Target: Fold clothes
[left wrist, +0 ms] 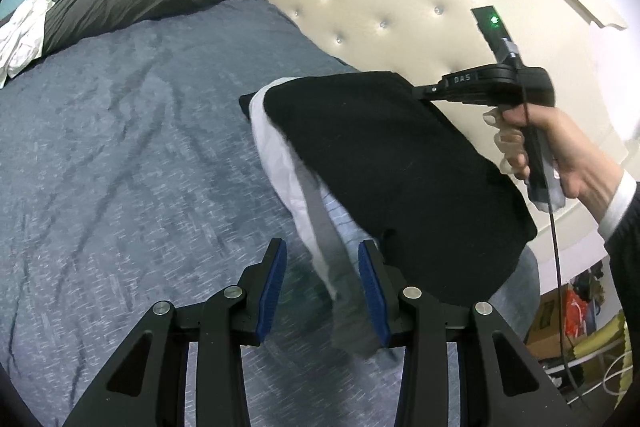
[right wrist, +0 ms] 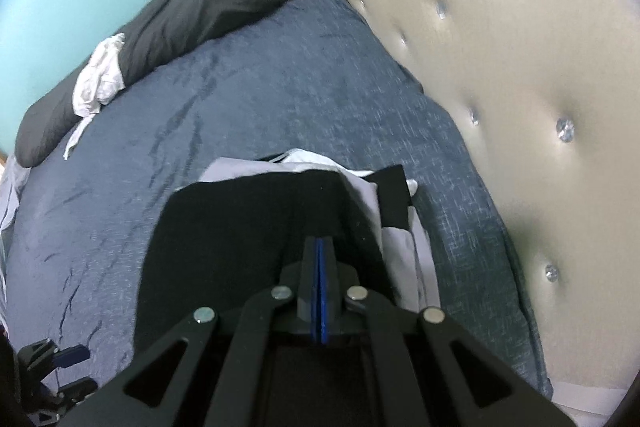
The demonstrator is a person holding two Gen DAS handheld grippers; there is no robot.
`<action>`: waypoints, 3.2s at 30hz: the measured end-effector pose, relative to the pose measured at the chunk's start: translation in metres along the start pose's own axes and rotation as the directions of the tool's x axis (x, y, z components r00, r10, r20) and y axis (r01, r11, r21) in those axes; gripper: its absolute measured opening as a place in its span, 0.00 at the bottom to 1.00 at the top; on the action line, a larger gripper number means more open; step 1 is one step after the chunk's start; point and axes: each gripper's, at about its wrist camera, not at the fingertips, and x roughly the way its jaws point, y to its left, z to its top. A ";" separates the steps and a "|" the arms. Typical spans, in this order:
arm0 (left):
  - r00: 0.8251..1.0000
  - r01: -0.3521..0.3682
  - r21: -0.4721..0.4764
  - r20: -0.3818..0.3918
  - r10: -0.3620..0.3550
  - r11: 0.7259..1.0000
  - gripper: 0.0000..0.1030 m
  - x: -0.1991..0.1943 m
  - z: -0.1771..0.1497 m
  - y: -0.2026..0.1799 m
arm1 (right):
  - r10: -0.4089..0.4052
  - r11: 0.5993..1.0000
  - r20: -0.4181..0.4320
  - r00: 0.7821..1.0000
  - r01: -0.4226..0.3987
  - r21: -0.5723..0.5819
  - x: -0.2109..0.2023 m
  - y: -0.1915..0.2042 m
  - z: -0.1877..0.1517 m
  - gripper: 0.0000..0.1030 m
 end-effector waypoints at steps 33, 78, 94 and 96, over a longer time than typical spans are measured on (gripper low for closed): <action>0.998 -0.051 -0.057 0.028 0.053 0.997 0.41 -0.053 -0.010 0.016 | -0.001 1.000 0.056 0.998 -0.001 0.029 -0.069 0.033 -0.066 0.01; 0.974 -0.109 -0.080 0.192 0.123 0.991 0.93 -0.216 -0.038 0.049 | -0.004 1.000 0.226 0.974 0.001 0.013 -0.176 0.185 -0.160 1.00; 0.961 -0.147 -0.082 0.222 0.162 0.986 1.00 -0.283 -0.075 0.066 | 0.036 0.999 0.278 0.960 -0.029 -0.031 -0.221 0.263 -0.212 1.00; 0.961 -0.154 -0.077 0.220 0.167 0.985 1.00 -0.290 -0.081 0.067 | 0.036 0.999 0.280 0.959 -0.027 -0.036 -0.226 0.270 -0.219 1.00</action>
